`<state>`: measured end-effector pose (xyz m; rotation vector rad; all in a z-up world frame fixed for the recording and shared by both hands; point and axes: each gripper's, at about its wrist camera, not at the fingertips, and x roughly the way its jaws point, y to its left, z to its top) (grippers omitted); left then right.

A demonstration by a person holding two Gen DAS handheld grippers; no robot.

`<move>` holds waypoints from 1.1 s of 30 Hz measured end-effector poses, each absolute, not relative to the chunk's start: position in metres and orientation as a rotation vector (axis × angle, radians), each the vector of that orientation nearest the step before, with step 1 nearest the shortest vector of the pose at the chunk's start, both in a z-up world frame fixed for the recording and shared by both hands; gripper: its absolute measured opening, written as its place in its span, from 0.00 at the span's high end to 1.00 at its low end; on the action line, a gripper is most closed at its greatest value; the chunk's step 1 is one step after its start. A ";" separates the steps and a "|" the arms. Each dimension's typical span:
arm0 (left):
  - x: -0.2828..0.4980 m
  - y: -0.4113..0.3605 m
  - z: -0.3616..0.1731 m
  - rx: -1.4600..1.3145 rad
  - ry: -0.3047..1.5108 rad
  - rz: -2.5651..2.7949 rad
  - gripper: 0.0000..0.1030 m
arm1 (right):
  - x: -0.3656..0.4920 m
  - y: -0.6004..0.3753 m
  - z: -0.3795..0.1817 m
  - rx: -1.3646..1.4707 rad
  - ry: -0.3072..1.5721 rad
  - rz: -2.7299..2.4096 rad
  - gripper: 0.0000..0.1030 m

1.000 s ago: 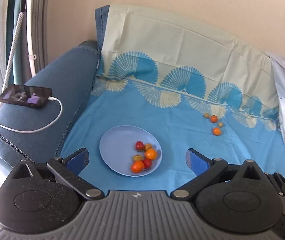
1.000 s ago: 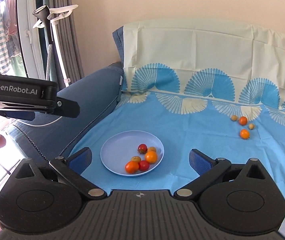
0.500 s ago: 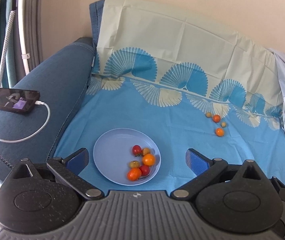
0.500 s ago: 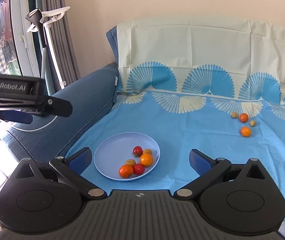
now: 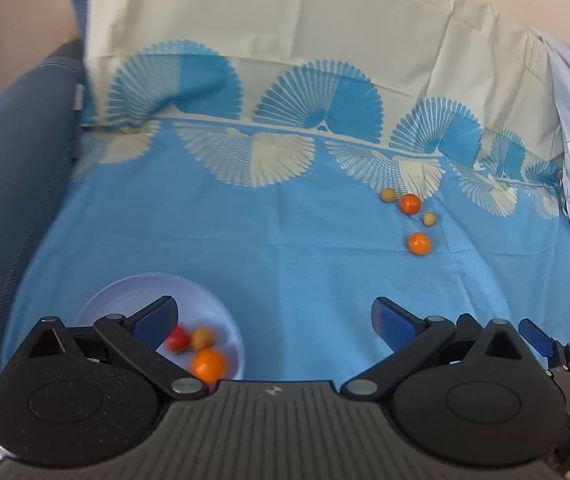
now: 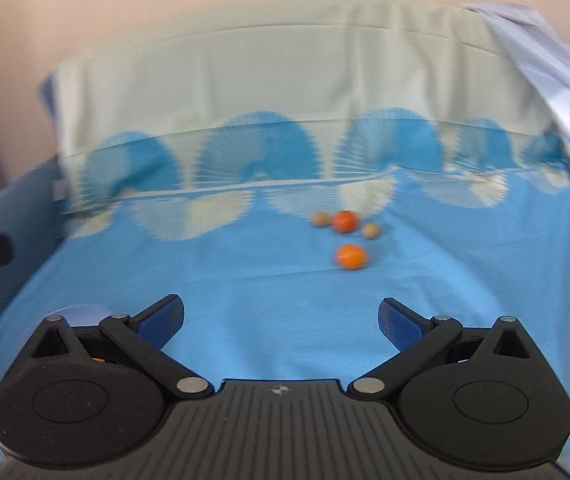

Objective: Organize fruits
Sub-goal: 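Move both open tools from the plate toward the remaining tangerines, then grasp a tangerine with the left tool while the right grasps another tangerine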

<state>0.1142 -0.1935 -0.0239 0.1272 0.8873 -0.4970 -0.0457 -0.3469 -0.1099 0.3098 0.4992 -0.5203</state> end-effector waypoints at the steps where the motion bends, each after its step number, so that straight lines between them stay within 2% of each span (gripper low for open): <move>1: 0.125 -0.212 -0.031 0.140 0.879 -0.501 0.00 | -0.038 -0.363 -0.120 0.305 0.504 -0.548 0.01; 7: 0.189 -0.304 -0.077 0.234 0.890 -0.531 0.00 | 0.028 -0.445 -0.180 0.284 0.561 -0.506 0.01; 17: 0.235 -0.369 -0.123 0.312 0.879 -0.537 0.00 | 0.108 -0.490 -0.231 0.297 0.610 -0.484 0.01; 18: 0.238 -0.377 -0.126 0.322 0.872 -0.544 0.00 | 0.109 -0.491 -0.234 0.295 0.614 -0.481 0.05; 19: 0.241 -0.386 -0.130 0.331 0.865 -0.552 0.00 | 0.110 -0.492 -0.236 0.290 0.619 -0.483 0.37; 20: 0.242 -0.394 -0.132 0.336 0.863 -0.558 0.00 | 0.110 -0.494 -0.238 0.290 0.636 -0.475 0.60; 27: 0.253 -0.468 -0.146 0.307 0.915 -0.655 0.00 | 0.081 -0.536 -0.227 0.334 0.557 -0.675 0.61; 33: 0.280 -0.524 -0.174 0.181 1.075 -0.587 0.00 | 0.058 -0.575 -0.237 0.476 0.534 -0.725 0.61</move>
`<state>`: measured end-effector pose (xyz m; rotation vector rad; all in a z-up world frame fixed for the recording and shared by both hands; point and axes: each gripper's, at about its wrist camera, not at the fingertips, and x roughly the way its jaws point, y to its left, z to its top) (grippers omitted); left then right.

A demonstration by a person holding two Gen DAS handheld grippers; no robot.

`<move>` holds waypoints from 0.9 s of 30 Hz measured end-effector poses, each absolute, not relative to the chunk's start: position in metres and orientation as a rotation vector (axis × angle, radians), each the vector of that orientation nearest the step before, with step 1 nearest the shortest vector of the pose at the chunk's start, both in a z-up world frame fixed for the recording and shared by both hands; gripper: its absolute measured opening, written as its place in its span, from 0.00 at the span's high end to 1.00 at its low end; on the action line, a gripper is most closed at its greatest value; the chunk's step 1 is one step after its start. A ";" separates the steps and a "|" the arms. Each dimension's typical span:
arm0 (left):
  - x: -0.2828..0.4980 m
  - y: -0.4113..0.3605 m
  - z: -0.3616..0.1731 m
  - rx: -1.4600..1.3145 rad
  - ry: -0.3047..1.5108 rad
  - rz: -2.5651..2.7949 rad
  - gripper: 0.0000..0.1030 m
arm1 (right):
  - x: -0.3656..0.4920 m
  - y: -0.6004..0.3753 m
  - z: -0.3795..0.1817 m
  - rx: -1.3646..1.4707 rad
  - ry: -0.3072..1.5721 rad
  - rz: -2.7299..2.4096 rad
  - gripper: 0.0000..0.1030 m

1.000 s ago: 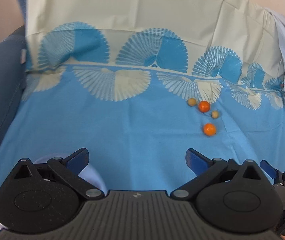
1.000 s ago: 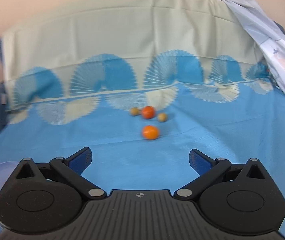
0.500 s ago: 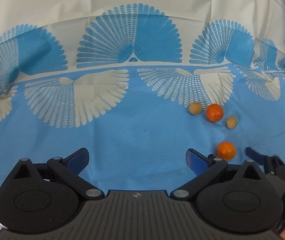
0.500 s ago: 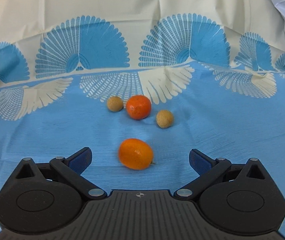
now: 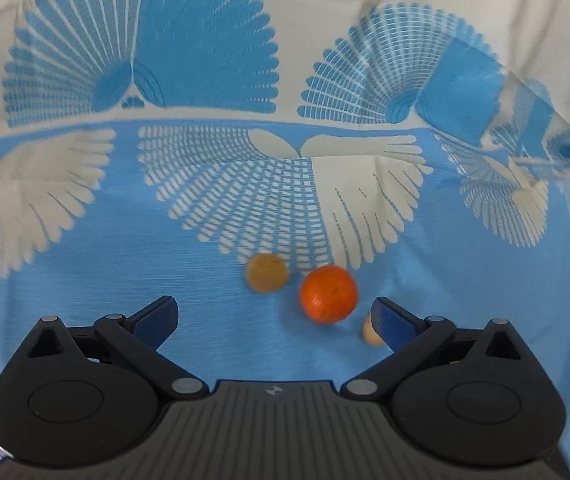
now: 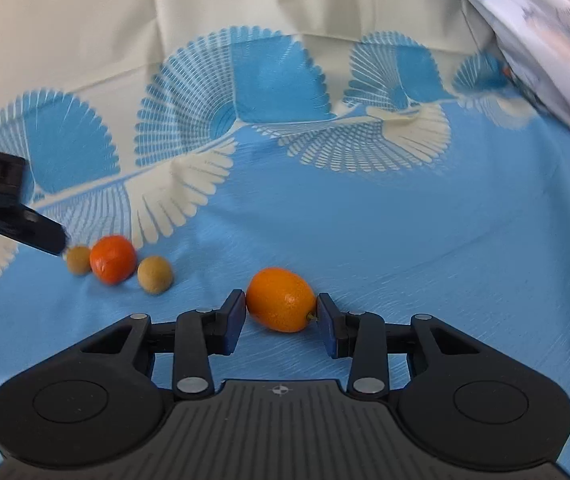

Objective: Organize fruits
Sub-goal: 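Grasp a tangerine with the left tool while the right grasps another tangerine, then carry both tangerines over the plate and open both tools to release them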

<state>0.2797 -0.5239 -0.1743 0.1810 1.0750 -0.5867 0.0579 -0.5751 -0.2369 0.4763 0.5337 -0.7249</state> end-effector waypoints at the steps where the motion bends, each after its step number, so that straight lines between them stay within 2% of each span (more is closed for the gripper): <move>1: 0.285 -0.530 -0.178 0.156 1.099 -0.578 0.00 | 0.058 -0.575 -0.237 0.466 0.533 -0.726 0.61; 5: 0.298 -0.553 -0.193 0.115 1.182 -0.538 0.01 | 0.057 -0.578 -0.239 0.479 0.525 -0.720 0.61; 9: 0.296 -0.562 -0.201 0.140 1.198 -0.528 0.09 | 0.055 -0.579 -0.240 0.492 0.519 -0.717 0.61; 10: 0.293 -0.559 -0.200 0.154 1.180 -0.516 0.21 | 0.055 -0.579 -0.239 0.494 0.519 -0.717 0.61; 11: 0.291 -0.554 -0.197 0.160 1.164 -0.500 0.40 | 0.055 -0.580 -0.239 0.499 0.518 -0.717 0.61; 12: 0.291 -0.547 -0.194 0.129 1.176 -0.512 0.54 | 0.054 -0.580 -0.239 0.507 0.516 -0.717 0.61; 13: 0.293 -0.538 -0.191 0.070 1.211 -0.527 0.62 | 0.054 -0.581 -0.239 0.516 0.515 -0.716 0.61; 16: 0.291 -0.518 -0.181 0.021 1.216 -0.531 0.62 | 0.052 -0.580 -0.238 0.521 0.502 -0.721 0.61; 27: 0.244 -0.442 -0.161 0.206 1.116 -0.508 0.62 | 0.050 -0.577 -0.234 0.516 0.477 -0.708 0.61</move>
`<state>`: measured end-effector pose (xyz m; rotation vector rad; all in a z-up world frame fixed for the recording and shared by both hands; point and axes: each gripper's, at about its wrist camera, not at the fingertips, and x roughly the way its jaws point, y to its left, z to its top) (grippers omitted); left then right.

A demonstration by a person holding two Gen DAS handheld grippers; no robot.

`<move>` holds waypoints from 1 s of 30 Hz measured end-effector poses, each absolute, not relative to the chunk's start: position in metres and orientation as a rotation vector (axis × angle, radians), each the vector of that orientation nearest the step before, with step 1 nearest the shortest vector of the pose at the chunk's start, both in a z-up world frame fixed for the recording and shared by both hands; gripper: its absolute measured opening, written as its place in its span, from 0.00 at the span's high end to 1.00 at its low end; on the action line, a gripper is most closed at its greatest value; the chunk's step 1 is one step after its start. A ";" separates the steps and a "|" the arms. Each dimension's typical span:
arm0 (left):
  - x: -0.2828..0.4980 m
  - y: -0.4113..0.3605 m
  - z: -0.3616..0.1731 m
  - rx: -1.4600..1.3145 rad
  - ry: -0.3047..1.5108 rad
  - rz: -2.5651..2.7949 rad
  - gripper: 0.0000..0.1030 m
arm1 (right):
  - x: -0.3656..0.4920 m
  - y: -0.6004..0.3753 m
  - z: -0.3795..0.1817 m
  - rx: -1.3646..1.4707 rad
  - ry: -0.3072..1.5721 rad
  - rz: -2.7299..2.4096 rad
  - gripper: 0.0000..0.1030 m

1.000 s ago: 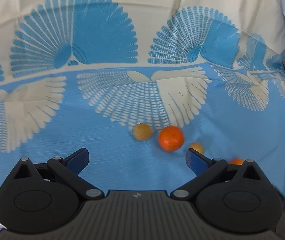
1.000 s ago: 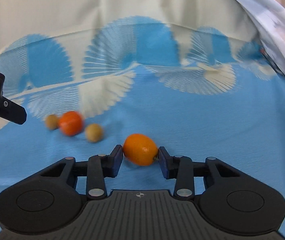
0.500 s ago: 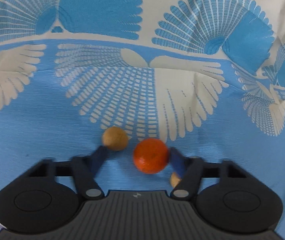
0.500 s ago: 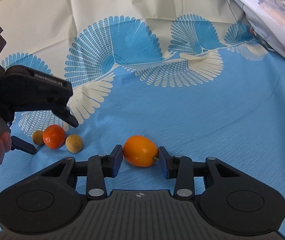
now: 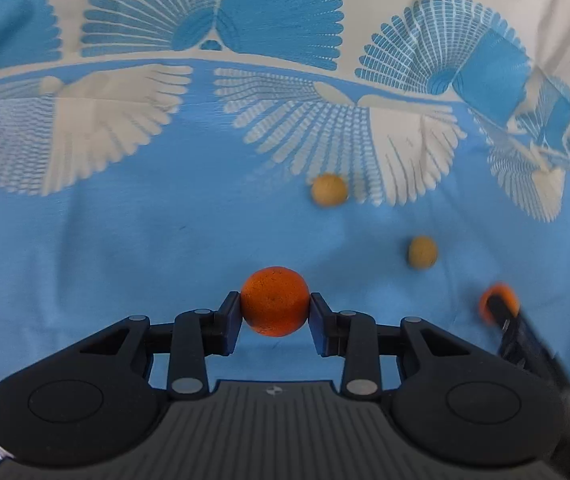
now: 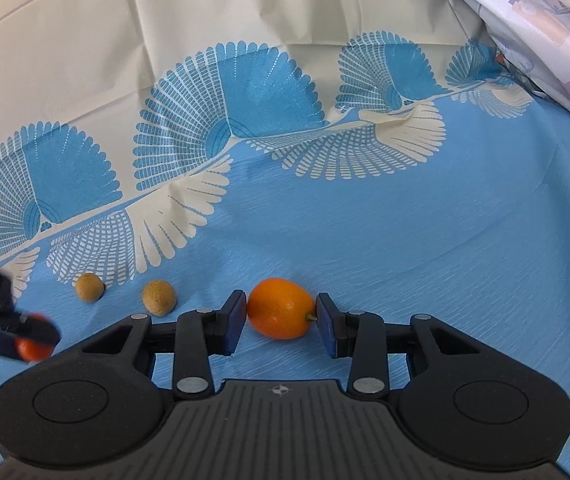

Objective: Organize fruits
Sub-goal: 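Carry both tangerines over the plate and open both tools to release them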

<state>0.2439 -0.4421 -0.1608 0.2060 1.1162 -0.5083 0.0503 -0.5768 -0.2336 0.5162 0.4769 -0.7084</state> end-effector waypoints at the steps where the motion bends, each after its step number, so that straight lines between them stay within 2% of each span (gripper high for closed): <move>1: 0.234 -0.431 -0.155 0.231 1.092 -0.506 0.62 | 0.050 -0.575 -0.232 0.502 0.469 -0.708 0.61; 6: 0.187 -0.364 -0.113 0.284 1.022 -0.504 0.62 | 0.041 -0.545 -0.213 0.369 0.431 -0.714 0.62; 10: 0.152 -0.297 -0.069 0.260 0.949 -0.495 0.62 | 0.021 -0.499 -0.177 0.307 0.394 -0.649 0.62; 15: 0.114 -0.223 -0.039 0.231 0.913 -0.451 0.62 | -0.022 -0.415 -0.130 0.325 0.391 -0.474 0.62; 21: 0.080 -0.142 -0.023 0.211 0.828 -0.391 0.62 | -0.052 -0.319 -0.106 0.324 0.458 -0.277 0.62; 24: 0.072 -0.108 -0.020 0.187 0.817 -0.362 0.62 | -0.048 -0.280 -0.097 0.286 0.484 -0.195 0.62; 26: 0.070 -0.088 -0.020 0.161 0.820 -0.351 0.62 | -0.044 -0.257 -0.089 0.264 0.487 -0.153 0.67; 30: 0.087 -0.066 -0.030 0.137 0.818 -0.352 0.62 | -0.025 -0.215 -0.078 0.137 0.466 -0.085 0.68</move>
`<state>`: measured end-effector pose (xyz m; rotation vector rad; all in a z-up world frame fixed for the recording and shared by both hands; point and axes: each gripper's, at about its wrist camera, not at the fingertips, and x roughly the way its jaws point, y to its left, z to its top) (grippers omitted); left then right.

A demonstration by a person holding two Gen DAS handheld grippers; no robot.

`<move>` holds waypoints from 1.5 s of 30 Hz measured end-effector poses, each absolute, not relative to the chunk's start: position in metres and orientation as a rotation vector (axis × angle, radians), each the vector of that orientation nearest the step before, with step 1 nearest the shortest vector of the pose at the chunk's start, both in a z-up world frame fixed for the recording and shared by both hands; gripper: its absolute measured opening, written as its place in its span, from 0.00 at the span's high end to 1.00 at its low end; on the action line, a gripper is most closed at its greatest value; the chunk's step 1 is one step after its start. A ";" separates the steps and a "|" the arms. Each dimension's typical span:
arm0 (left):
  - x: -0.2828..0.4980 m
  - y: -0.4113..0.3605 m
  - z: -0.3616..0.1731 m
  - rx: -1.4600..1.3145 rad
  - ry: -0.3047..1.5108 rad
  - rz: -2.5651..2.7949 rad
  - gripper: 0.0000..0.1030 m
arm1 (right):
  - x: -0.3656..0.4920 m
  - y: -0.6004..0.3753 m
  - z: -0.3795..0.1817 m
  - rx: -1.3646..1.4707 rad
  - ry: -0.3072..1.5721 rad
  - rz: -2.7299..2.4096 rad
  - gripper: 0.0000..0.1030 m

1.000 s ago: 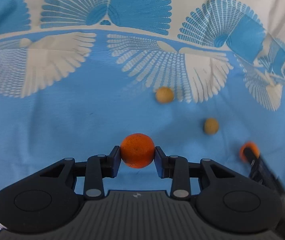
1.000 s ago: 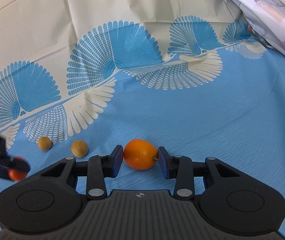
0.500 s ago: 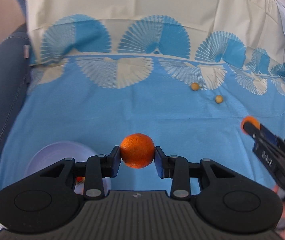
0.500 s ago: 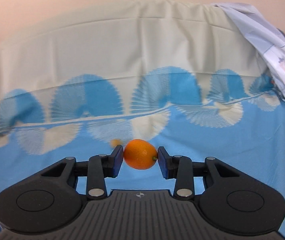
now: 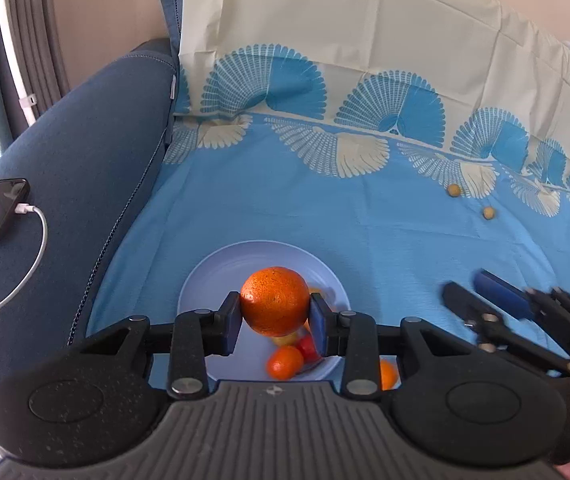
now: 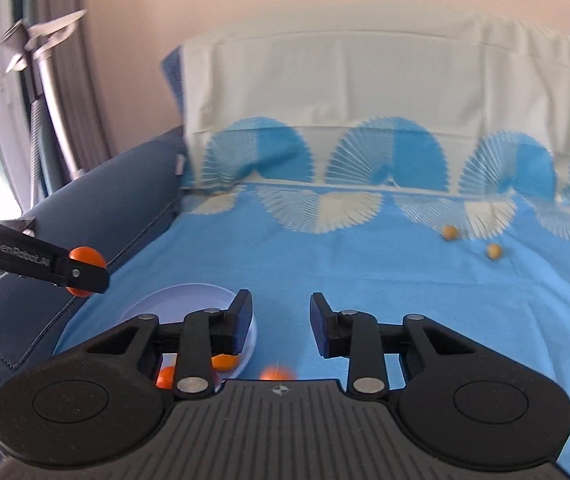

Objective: Organize fruits

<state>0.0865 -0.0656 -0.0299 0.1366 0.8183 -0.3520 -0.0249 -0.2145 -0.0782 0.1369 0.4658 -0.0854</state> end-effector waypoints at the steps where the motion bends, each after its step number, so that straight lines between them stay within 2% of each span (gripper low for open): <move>1: 0.095 -0.064 -0.036 0.149 0.818 -0.334 0.62 | -0.013 -0.205 -0.081 0.075 0.448 -0.055 0.68; 4: 0.123 -0.054 -0.055 0.149 0.849 -0.281 0.62 | 0.036 -0.202 -0.106 0.003 0.534 -0.051 0.79; 6: 0.132 -0.041 -0.060 0.101 0.872 -0.281 0.62 | 0.038 -0.224 -0.118 0.078 0.597 -0.104 0.79; 8: 0.137 -0.033 -0.065 0.095 0.875 -0.280 0.62 | 0.009 -0.244 -0.122 0.169 0.620 -0.118 0.76; 9: 0.140 -0.031 -0.068 0.091 0.881 -0.277 0.62 | -0.004 -0.246 -0.127 0.180 0.638 -0.114 0.72; 10: 0.143 -0.029 -0.072 0.085 0.890 -0.274 0.62 | -0.011 -0.242 -0.133 0.161 0.669 -0.088 0.61; 11: 0.147 -0.027 -0.075 0.083 0.902 -0.263 0.62 | -0.015 -0.232 -0.140 0.127 0.689 -0.043 0.58; 17: 0.155 -0.026 -0.085 0.102 0.929 -0.252 0.62 | 0.008 -0.177 -0.159 0.036 0.722 0.109 0.58; 25: 0.165 -0.046 -0.106 0.157 0.966 -0.301 0.62 | 0.041 -0.176 -0.165 -0.073 0.721 0.059 0.58; 30: 0.174 -0.055 -0.114 0.185 0.995 -0.321 0.61 | 0.070 -0.192 -0.161 -0.040 0.713 0.017 0.58; 31: 0.175 -0.055 -0.116 0.183 1.009 -0.336 0.59 | 0.070 -0.195 -0.157 -0.028 0.704 0.014 0.58; 33: 0.178 -0.056 -0.118 0.183 1.026 -0.342 0.37 | 0.063 -0.199 -0.149 -0.005 0.690 0.017 0.55; 34: 0.178 -0.056 -0.117 0.178 1.018 -0.339 0.19 | 0.059 -0.199 -0.146 -0.003 0.687 0.020 0.54; 35: 0.176 -0.054 -0.114 0.167 1.004 -0.338 0.08 | 0.054 -0.199 -0.143 -0.002 0.685 0.020 0.50; 36: 0.175 -0.052 -0.110 0.155 0.996 -0.342 0.05 | 0.049 -0.199 -0.140 0.000 0.685 0.021 0.48; 38: 0.170 -0.048 -0.102 0.141 0.994 -0.342 0.00 | 0.039 -0.198 -0.134 0.010 0.680 0.020 0.37; 45: 0.119 -0.024 -0.078 0.142 1.000 -0.287 0.00 | -0.001 -0.186 -0.107 0.101 0.685 0.055 0.24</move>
